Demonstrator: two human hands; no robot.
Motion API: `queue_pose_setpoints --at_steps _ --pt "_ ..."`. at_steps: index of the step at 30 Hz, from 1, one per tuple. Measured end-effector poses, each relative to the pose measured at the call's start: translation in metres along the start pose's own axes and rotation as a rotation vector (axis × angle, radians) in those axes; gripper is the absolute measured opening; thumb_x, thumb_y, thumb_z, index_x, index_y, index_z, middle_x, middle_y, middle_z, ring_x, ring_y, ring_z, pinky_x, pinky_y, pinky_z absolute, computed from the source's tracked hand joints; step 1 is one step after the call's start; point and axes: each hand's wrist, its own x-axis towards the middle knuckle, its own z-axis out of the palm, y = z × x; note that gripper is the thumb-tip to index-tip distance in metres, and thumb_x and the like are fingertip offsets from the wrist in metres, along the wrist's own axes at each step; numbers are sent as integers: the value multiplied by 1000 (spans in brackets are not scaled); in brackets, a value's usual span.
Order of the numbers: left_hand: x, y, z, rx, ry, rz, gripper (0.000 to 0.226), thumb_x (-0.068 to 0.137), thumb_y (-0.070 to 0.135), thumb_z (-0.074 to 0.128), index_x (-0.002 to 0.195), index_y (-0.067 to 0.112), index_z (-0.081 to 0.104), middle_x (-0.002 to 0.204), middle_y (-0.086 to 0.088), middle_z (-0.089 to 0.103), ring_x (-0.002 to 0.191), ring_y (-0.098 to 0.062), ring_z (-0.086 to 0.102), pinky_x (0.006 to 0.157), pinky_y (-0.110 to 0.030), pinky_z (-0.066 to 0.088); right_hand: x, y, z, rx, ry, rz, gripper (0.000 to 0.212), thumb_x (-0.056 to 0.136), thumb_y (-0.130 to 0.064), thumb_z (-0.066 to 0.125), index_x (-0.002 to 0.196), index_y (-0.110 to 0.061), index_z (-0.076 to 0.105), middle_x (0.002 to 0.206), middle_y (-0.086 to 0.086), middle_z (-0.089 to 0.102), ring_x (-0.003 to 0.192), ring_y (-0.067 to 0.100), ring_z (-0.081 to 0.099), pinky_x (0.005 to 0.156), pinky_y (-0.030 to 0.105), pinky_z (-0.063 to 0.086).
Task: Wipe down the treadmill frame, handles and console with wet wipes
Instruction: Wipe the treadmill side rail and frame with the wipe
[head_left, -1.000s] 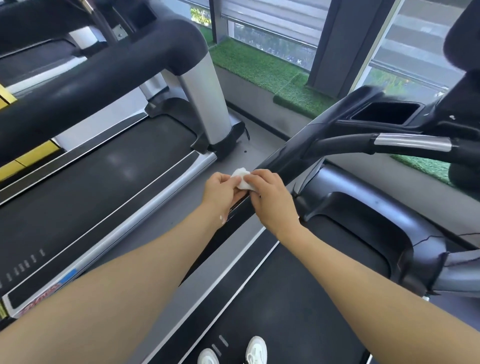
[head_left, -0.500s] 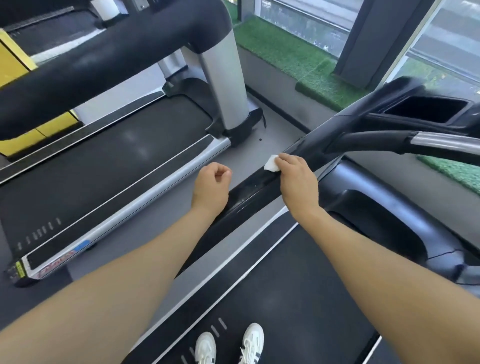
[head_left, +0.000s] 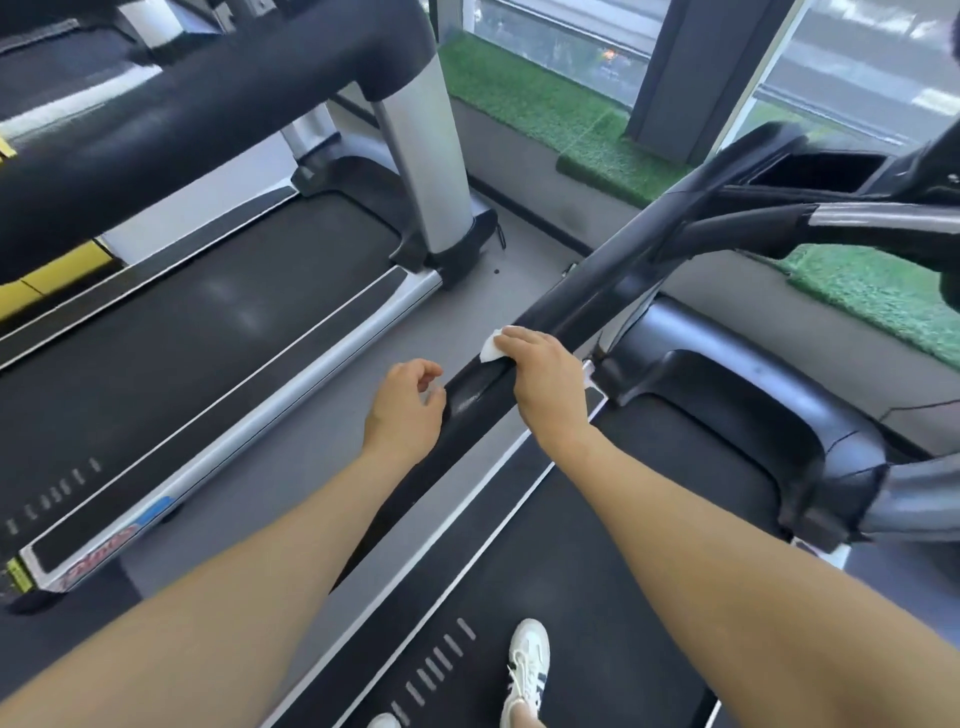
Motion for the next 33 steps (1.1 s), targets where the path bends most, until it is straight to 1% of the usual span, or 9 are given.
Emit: queue_pose_setpoints --at_steps 4,11,14,19,24,26,29,31,33 --pt "-22 -22 -19 28 -62 23 30 95 15 51 125 16 54 127 1 52 119 -14 50 93 -22 35 -21 -29 10 36 31 25 28 74 -3 38 82 -11 63 86 -4 62 84 17 51 59 23 26" --pt "-54 -55 -41 38 -103 87 30 94 16 53 125 18 55 125 0 53 113 -15 53 88 -20 35 -63 -76 24 72 19 58 25 83 2 48 93 -7 68 105 1 67 100 21 56 68 21 33" --pt "-64 -69 -49 44 -123 110 30 93 15 54 123 18 56 122 0 53 111 -15 54 87 -22 36 -77 -93 30 74 35 33 25 81 -6 42 86 -7 67 94 1 65 90 21 56 59 20 33" --pt "-78 -91 -61 49 -128 130 29 91 14 55 120 18 58 121 -1 55 109 -16 54 87 -24 38 -101 -118 40 135 34 26 22 81 -6 44 84 -5 66 90 3 64 85 21 55 64 27 42" --pt "-95 -103 -72 56 -116 118 30 91 14 55 121 18 58 121 0 54 110 -16 54 87 -24 37 -117 -134 43 113 1 17 20 85 -4 48 89 -7 67 96 2 64 90 21 56 59 21 34" --pt "-100 -106 -74 54 -113 111 30 91 14 55 121 18 58 120 0 54 110 -17 55 87 -25 38 -123 -138 41 125 -34 13 24 88 -1 48 98 -8 69 106 2 66 96 20 57 60 13 31" --pt "-105 -108 -74 63 -102 118 29 92 14 55 120 19 57 119 0 53 109 -18 54 87 -27 39 -127 -138 39 189 -98 37 36 90 4 47 114 -12 67 121 1 64 109 19 57 76 5 36" --pt "-108 -108 -73 76 -93 119 29 93 16 54 122 20 56 120 1 52 109 -18 53 87 -27 38 -127 -136 38 271 -119 91 41 92 5 44 121 -15 65 126 -1 62 116 19 56 95 19 42" --pt "-107 -108 -71 78 -84 111 29 94 20 54 123 21 55 121 1 51 111 -18 52 89 -29 39 -121 -132 32 354 -61 136 42 92 6 41 120 -14 66 124 0 63 113 17 57 96 25 45"
